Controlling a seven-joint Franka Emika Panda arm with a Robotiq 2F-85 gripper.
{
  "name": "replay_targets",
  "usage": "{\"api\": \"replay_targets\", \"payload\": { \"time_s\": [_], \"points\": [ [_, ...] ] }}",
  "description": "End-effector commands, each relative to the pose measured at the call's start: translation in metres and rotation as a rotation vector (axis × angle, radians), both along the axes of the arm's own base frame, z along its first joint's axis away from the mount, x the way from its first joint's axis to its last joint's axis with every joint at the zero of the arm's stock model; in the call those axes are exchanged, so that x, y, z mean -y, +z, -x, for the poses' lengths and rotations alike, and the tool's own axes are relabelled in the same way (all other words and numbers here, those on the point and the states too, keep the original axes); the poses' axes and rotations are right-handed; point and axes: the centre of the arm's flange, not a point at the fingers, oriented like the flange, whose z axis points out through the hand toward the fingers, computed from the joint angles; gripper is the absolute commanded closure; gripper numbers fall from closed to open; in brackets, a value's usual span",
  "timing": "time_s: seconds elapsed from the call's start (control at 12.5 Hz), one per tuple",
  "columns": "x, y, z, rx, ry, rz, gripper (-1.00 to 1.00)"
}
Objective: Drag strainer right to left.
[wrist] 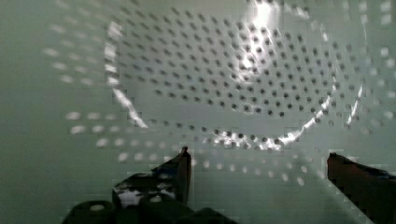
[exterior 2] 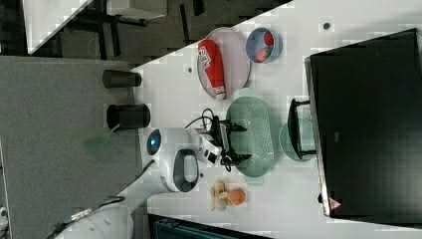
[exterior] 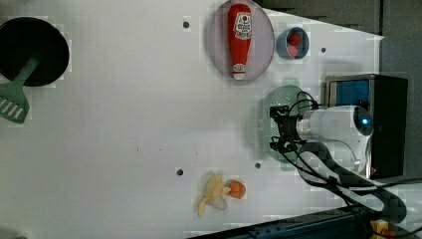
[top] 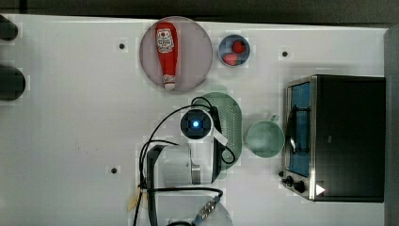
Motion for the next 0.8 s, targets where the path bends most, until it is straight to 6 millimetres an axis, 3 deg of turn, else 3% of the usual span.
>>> {"api": "replay_targets", "payload": {
  "time_s": [0.08, 0.48, 0.8],
  "points": [
    [-0.002, 0.003, -0.009, 0.058, -0.079, 0.006, -1.00],
    [-0.020, -0.003, -0.006, 0.051, -0.079, 0.007, -1.00],
    [-0.055, -0.003, -0.005, 0.060, -0.123, 0.004, -1.00]
  ]
}}
